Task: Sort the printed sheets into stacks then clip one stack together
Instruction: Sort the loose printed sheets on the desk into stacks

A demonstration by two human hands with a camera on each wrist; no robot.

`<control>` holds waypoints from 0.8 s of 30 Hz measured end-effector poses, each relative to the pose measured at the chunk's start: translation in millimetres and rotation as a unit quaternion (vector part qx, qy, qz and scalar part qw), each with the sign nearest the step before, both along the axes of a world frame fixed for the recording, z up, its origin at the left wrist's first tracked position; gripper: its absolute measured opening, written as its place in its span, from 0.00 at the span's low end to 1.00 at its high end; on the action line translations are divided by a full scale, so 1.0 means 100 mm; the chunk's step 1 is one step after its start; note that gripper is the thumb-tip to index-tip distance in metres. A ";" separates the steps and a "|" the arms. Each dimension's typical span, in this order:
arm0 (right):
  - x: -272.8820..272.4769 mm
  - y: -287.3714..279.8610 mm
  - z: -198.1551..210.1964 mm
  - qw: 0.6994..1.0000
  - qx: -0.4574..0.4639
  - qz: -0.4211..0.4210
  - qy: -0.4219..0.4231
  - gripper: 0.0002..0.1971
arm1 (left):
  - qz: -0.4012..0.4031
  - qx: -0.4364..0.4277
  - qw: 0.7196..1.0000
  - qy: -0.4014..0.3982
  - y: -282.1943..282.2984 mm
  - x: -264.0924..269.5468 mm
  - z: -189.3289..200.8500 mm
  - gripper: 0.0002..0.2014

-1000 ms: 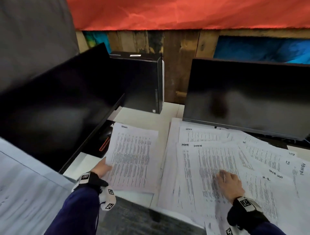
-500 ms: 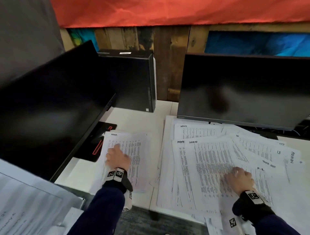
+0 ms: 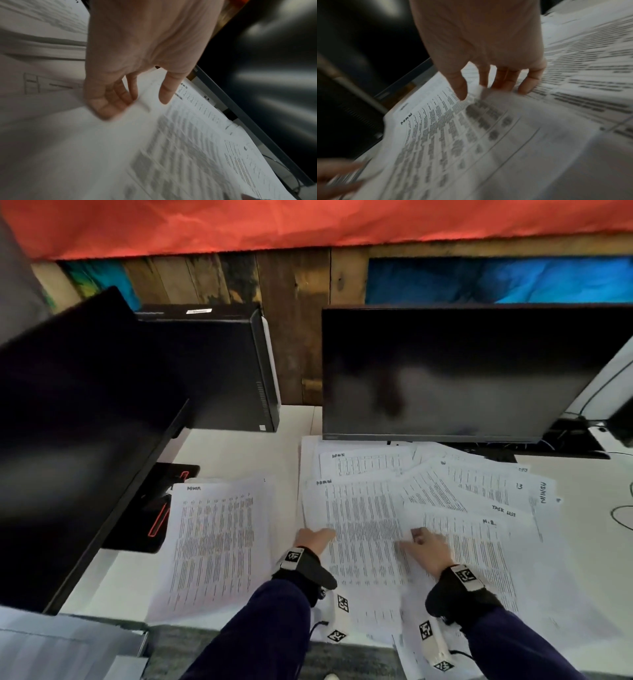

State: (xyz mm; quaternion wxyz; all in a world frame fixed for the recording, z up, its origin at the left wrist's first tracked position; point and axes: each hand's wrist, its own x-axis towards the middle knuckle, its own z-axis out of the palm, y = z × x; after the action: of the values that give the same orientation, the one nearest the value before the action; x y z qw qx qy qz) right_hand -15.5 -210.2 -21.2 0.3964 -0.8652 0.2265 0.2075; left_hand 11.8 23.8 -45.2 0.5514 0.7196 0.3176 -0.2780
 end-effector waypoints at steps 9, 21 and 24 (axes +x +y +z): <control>-0.14 -0.42 0.12 0.995 0.013 -0.072 -0.070 0.12 | -0.044 0.130 0.983 -0.122 0.21 -0.21 0.12 0.23; -0.31 -1.27 -0.01 0.958 -0.162 -0.218 0.092 0.46 | 0.045 0.212 0.960 -0.178 0.39 -0.26 0.14 0.26; -0.28 -1.30 0.00 0.965 -0.130 -0.217 0.074 0.39 | 0.068 0.191 0.960 -0.191 0.44 -0.27 0.11 0.27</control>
State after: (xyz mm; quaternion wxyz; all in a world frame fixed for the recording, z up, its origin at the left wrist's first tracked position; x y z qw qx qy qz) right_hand -43.1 -340.3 -21.5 0.2984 -0.8215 0.4625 0.1488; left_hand -14.8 67.7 -34.3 0.4721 0.8277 0.3018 -0.0310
